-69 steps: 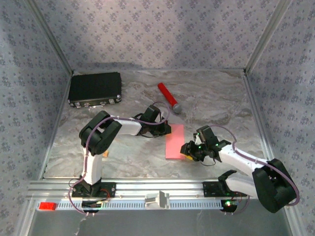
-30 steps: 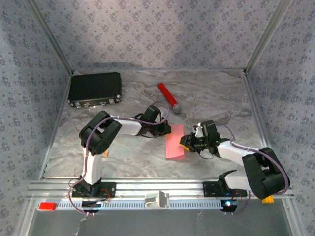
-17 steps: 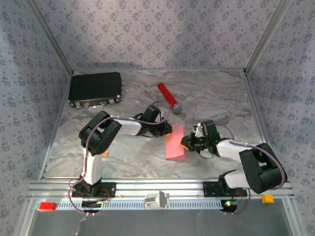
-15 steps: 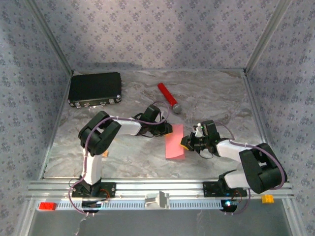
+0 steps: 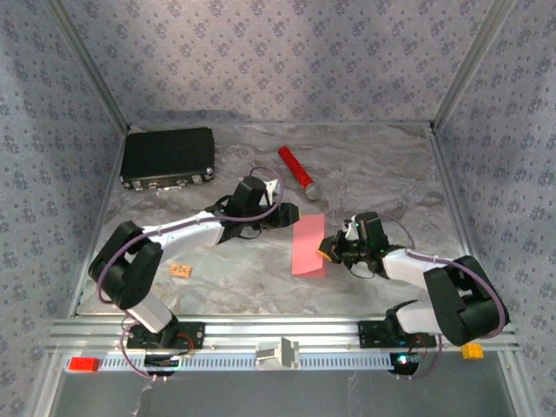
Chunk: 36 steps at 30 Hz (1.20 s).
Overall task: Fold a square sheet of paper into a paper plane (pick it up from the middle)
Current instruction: Fold the triangle a second time at the center of the table.
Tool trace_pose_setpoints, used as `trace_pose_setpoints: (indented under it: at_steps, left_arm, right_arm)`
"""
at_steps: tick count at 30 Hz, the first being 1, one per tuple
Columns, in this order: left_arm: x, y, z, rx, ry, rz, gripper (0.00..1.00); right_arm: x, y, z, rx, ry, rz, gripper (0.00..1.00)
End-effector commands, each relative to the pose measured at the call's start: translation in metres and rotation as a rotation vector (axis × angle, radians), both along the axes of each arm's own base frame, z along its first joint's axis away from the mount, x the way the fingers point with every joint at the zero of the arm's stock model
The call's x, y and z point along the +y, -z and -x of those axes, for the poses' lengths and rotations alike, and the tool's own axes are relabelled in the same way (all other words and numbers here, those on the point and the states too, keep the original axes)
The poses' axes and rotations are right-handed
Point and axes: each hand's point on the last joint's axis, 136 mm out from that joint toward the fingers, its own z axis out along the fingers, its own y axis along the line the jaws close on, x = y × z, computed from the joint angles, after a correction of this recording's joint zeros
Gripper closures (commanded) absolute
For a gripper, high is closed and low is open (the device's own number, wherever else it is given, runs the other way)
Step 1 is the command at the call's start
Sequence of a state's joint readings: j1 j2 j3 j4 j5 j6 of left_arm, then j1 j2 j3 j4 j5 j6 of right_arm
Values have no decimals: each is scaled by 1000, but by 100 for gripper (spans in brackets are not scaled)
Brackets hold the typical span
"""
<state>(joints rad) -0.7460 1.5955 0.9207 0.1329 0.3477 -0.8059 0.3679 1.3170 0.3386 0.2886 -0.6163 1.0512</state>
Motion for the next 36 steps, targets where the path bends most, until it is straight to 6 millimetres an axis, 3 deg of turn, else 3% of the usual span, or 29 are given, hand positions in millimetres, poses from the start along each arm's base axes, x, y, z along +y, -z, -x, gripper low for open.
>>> trace_pose_setpoints:
  at_steps: [1, 5, 11, 21, 28, 36]
  left_arm:
    - [15, 6, 3, -42, -22, -48, 49]
    - [17, 4, 11, -108, -3, -42, 51]
    - [-3, -3, 44, -270, 135, -91, 51]
    - [-29, 19, 90, -338, 239, -210, 46]
    - [-52, 36, 125, -486, 369, -440, 39]
    - [-63, 50, 139, -596, 391, -623, 35]
  right_arm:
    - [6, -1, -4, 8, 11, -14, 92]
    - [6, 1, -2, 7, -7, -8, 87]
    - [6, 0, -4, -2, -55, -10, 83]
    - [7, -4, -9, -10, -91, -38, 86]
    - [6, -5, -11, -7, -84, -42, 88]
    - [5, -4, -11, 2, -76, -43, 88]
